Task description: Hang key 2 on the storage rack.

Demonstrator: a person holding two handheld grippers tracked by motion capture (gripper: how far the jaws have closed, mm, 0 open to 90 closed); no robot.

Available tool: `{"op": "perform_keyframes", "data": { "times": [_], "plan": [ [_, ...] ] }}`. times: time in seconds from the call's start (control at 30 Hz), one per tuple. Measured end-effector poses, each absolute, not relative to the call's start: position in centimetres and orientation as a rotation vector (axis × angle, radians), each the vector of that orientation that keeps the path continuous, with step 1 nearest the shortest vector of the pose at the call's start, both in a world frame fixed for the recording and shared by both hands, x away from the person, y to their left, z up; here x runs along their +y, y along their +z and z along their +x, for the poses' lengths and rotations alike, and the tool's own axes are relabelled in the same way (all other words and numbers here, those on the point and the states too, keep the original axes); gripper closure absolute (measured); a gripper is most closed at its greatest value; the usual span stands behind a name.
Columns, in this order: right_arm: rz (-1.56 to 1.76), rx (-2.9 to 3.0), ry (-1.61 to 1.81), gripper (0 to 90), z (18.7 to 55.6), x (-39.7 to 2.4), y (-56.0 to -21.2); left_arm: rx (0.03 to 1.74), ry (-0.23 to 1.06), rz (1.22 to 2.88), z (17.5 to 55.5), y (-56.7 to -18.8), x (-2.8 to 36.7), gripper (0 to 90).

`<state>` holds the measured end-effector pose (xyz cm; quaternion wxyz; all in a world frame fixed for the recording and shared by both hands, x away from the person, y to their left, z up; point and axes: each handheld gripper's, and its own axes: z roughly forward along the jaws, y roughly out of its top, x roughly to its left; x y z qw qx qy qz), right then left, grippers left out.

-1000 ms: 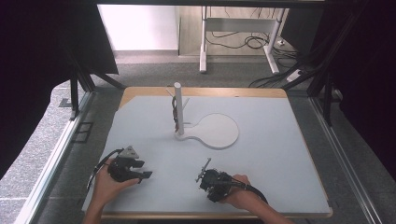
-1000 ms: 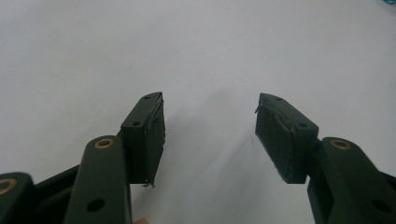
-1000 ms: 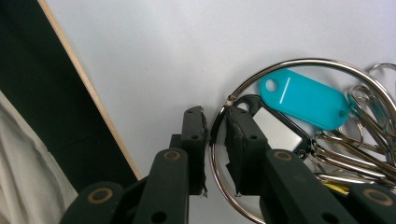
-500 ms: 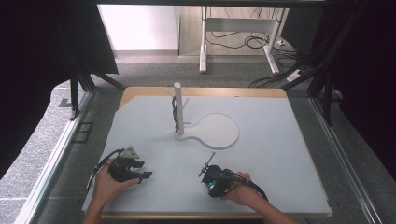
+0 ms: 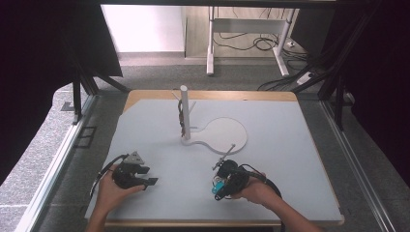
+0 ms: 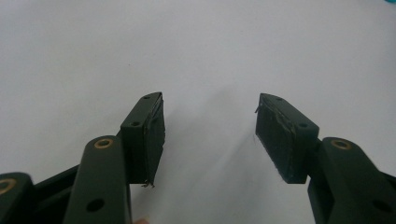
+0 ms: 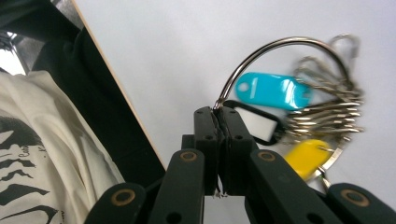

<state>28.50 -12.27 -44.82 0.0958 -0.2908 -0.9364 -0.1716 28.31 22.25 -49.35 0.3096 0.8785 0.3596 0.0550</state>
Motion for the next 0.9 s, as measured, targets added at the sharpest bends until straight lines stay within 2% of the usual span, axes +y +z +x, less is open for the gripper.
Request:
{"op": "perform_keyframes", "data": {
  "times": [0.53, 0.9],
  "plan": [
    [-1.027, -2.792, -0.533, 86.7, 31.7, -16.0, -41.8, 0.984, 0.111, 2.276, 28.5, -49.6, 23.1, 42.7],
    [-1.086, -2.902, -0.328, 84.9, 33.3, -16.1, -41.6, 0.984, 0.109, 2.271, 28.4, -49.6, 23.1, 42.7]
  ]
}}
